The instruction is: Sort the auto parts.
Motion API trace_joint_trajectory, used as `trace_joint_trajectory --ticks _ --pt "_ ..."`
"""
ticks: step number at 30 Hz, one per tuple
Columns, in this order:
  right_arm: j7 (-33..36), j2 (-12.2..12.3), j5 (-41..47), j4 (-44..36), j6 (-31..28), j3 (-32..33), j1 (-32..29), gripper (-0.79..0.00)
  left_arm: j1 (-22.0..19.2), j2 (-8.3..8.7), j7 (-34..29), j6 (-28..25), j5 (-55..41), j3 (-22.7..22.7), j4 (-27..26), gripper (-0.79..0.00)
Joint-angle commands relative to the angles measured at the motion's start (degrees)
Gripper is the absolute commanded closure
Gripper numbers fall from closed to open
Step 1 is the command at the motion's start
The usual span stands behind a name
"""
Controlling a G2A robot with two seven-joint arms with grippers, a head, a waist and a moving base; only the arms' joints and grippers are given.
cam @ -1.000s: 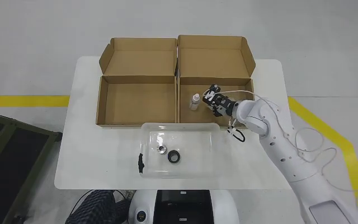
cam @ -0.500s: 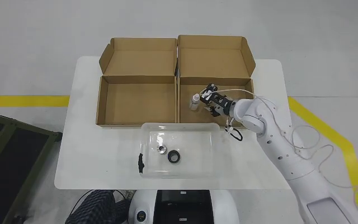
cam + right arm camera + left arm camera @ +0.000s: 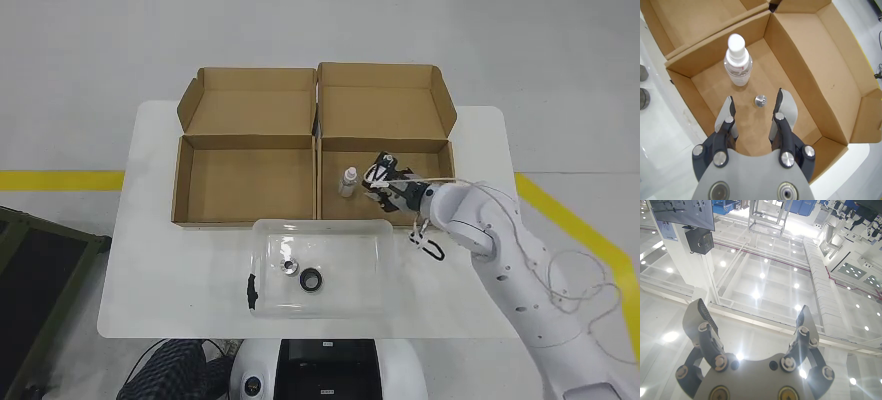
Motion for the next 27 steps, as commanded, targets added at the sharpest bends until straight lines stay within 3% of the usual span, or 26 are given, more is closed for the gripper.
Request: trace_joint_trajectory --ticks 1,11,27 --pt "-0.2 0.3 -0.1 -2.8 -0.4 0.9 -1.3 -0.416 0.0 0.00 0.0 0.0 0.0 0.0 0.0 -0.785" --pt "0.6 1.4 1.2 -14.1 -4.7 3.6 -6.8 -0.502 0.0 0.00 0.0 0.0 0.0 0.0 0.0 -0.785" --pt "1.1 2.5 2.3 -20.7 -11.9 0.4 -14.6 -0.502 0.0 0.00 0.0 0.0 0.0 0.0 0.0 -0.785"
